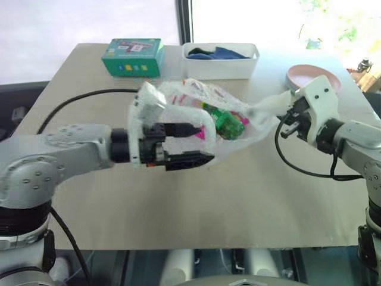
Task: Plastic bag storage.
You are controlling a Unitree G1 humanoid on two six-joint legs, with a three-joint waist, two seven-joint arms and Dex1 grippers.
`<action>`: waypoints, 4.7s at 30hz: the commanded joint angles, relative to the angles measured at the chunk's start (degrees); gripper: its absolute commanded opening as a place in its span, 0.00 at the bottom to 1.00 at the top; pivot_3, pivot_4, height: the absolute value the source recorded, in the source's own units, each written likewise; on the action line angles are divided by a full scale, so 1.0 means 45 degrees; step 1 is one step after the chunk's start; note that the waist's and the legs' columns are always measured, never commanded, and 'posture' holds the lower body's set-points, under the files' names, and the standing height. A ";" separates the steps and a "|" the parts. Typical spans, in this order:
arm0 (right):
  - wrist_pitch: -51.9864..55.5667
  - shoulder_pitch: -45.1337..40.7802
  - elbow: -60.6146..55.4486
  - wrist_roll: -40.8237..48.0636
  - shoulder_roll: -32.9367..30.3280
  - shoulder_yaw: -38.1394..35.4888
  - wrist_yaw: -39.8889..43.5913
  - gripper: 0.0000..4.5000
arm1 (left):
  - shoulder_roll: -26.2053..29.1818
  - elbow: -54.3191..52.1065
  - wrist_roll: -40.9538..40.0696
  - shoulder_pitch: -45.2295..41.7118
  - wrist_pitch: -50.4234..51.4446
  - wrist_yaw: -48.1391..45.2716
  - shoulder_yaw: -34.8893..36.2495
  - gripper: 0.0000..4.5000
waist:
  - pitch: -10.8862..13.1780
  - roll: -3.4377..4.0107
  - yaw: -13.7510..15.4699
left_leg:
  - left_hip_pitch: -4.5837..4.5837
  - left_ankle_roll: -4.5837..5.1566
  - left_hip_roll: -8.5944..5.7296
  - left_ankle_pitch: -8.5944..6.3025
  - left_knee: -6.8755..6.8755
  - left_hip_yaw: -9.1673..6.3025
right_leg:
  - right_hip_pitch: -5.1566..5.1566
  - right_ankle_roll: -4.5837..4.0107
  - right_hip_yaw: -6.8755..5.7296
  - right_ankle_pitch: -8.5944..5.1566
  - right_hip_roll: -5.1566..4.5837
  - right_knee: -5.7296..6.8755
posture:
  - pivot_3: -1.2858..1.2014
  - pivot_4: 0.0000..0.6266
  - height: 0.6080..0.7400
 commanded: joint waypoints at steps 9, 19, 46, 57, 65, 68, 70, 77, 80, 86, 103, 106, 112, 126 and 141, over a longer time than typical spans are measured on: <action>-0.0160 -0.0399 -0.0292 -0.0063 0.0107 -0.0189 -0.0197 0.00 | -0.3023 0.1088 0.4144 -0.1079 -0.0956 -0.0285 -0.2731 0.62 | 0.0002 -0.0004 0.0100 | -0.0007 0.0004 -0.0003 -0.0001 0.0000 0.0004 | -0.0004 0.0000 -0.0002 0.0000 0.0000 -0.0006 | 0.52 0.24 1.00; -0.0065 -0.1751 0.1583 0.1069 0.2011 -0.2328 -0.0545 0.00 | -0.4581 0.3314 -0.1101 -0.1379 -0.0789 0.0620 0.2144 0.01 | 0.0004 -0.0003 0.0020 | -0.0007 0.0003 0.0008 0.0000 0.0010 -0.0004 | -0.0004 0.0000 0.0006 0.0001 -0.0009 0.0004 | 0.52 0.24 1.00; -0.0300 -0.4130 0.3498 0.2162 0.2913 -0.2854 -0.1651 0.00 | -0.3009 0.1535 -0.2459 -0.1867 0.0913 0.0478 0.0225 0.71 | 0.0009 -0.0001 0.0080 | -0.0007 0.0016 -0.0007 -0.0008 -0.0003 0.0027 | -0.0014 0.0002 -0.0026 0.0002 -0.0003 0.0005 | 0.52 0.24 1.00; -0.0168 -0.3897 0.3422 0.2363 0.2872 -0.2939 -0.2008 0.00 | -0.2005 0.2503 -0.3516 -0.2142 0.2113 -0.1191 -0.0086 0.71 | 0.0009 0.0001 0.0071 | -0.0009 0.0022 -0.0010 -0.0011 -0.0015 0.0038 | -0.0018 0.0002 -0.0017 0.0002 -0.0009 -0.0012 | 0.52 0.24 1.00; -0.0173 -0.3828 0.3579 0.2460 0.2831 -0.2901 -0.2081 0.00 | -0.4168 0.2573 0.1521 -0.3484 0.0809 -0.2347 -0.3610 0.71 | 0.0007 0.0004 0.0079 | -0.0009 0.0022 -0.0010 -0.0011 -0.0004 0.0036 | -0.0012 0.0003 -0.0021 0.0003 -0.0004 -0.0005 | 0.52 0.24 1.00; -0.0149 -0.3814 0.3629 0.2464 0.2823 -0.2899 -0.2121 0.00 | -0.4419 0.2855 0.2928 -0.3860 0.0497 -0.3052 -0.4451 0.87 | 0.0008 0.0006 0.0040 | -0.0008 0.0020 -0.0003 -0.0010 -0.0015 0.0045 | -0.0023 0.0002 -0.0015 0.0002 0.0006 -0.0005 | 0.52 0.24 1.00; -0.0120 -0.3819 0.3645 0.2482 0.2812 -0.2914 -0.2150 0.00 | -0.4668 0.3022 0.3809 -0.4059 0.0234 -0.3311 -0.4904 0.99 | 0.0006 0.0014 0.0025 | -0.0004 0.0020 0.0003 -0.0010 -0.0024 0.0051 | -0.0025 0.0001 -0.0010 0.0001 0.0012 -0.0007 | 0.52 0.24 1.00; -0.0153 -0.3823 0.3704 0.2515 0.2895 -0.2881 -0.2275 0.00 | -0.5662 0.3963 0.6722 -0.5032 -0.0962 -0.4732 -0.6895 0.99 | 0.0007 0.0015 0.0094 | -0.0013 0.0023 -0.0001 -0.0011 -0.0018 0.0051 | -0.0027 0.0003 -0.0008 0.0002 0.0002 -0.0012 | 0.52 0.24 1.00; -0.0237 -0.3805 0.3745 0.2480 0.2973 -0.2832 -0.2324 0.00 | -0.6220 0.4765 0.8133 -0.5415 -0.1836 -0.5694 -0.8125 0.99 | 0.0006 0.0015 0.0097 | -0.0013 0.0023 -0.0002 -0.0011 -0.0019 0.0050 | -0.0027 0.0003 -0.0010 0.0002 0.0004 -0.0011 | 0.52 0.24 1.00; -0.0324 -0.3690 0.3811 0.2388 0.3000 -0.2815 -0.2390 0.00 | -0.7482 0.7009 0.9946 -0.6087 -0.3273 -0.7854 -0.9619 0.81 | 0.0007 0.0017 0.0091 | -0.0018 0.0025 0.0001 -0.0012 -0.0018 0.0059 | -0.0036 0.0003 -0.0002 0.0002 0.0007 -0.0009 | 0.52 0.24 1.00; -0.1130 -0.5084 0.5541 0.2904 0.2925 -0.4399 -0.2501 0.00 | -0.7645 0.9627 0.2680 -0.7162 -0.0120 -0.4305 0.2875 0.00 | 0.0022 0.0028 -0.0050 | -0.0085 0.0031 0.0005 -0.0013 0.0013 0.0035 | -0.0099 0.0003 0.0032 0.0002 -0.0013 0.0019 | 0.52 0.24 1.00; -0.1560 -0.6731 0.6846 0.3282 0.2903 -0.4894 -0.2486 0.00 | -0.7007 1.0628 0.2273 -0.8652 -0.0893 -0.2968 0.4664 0.00 | 0.0026 0.0030 -0.0114 | -0.0088 0.0030 -0.0001 -0.0012 0.0012 0.0035 | -0.0105 0.0004 0.0025 0.0003 -0.0014 0.0025 | 0.52 0.24 1.00; -0.2125 -0.9373 0.9004 0.3646 0.2340 -0.5386 -0.2512 0.00 | -0.5402 1.2379 0.2723 -1.0106 -0.0908 -0.2911 0.5138 0.00 | 0.0039 0.0032 -0.0142 | -0.0092 0.0029 -0.0013 -0.0012 -0.0037 0.0058 | -0.0115 0.0005 -0.0018 0.0002 -0.0016 -0.0019 | 0.52 0.24 1.00; 0.0461 -0.5378 0.3715 0.5637 0.2214 -0.5807 -0.3757 0.00 | -0.5278 0.7179 0.3925 -0.5272 -0.0775 -0.3055 0.2963 0.00 | 0.0031 0.0044 -0.0280 | -0.0089 0.0023 0.0005 -0.0010 -0.0050 0.0113 | -0.0151 0.0004 0.0036 0.0003 -0.0015 0.0009 | 0.52 0.24 1.00; 0.0837 0.7031 -0.3433 0.8587 -0.0679 -0.6671 -0.1333 0.00 | -0.3241 0.4306 0.8515 0.2394 -0.5584 -0.4666 0.0890 0.00 | 0.0015 0.0038 -0.0216 | 0.0003 0.0030 0.0011 -0.0017 -0.0015 0.0092 | -0.0051 0.0004 0.0085 0.0002 -0.0022 0.0026 | 0.52 0.24 1.00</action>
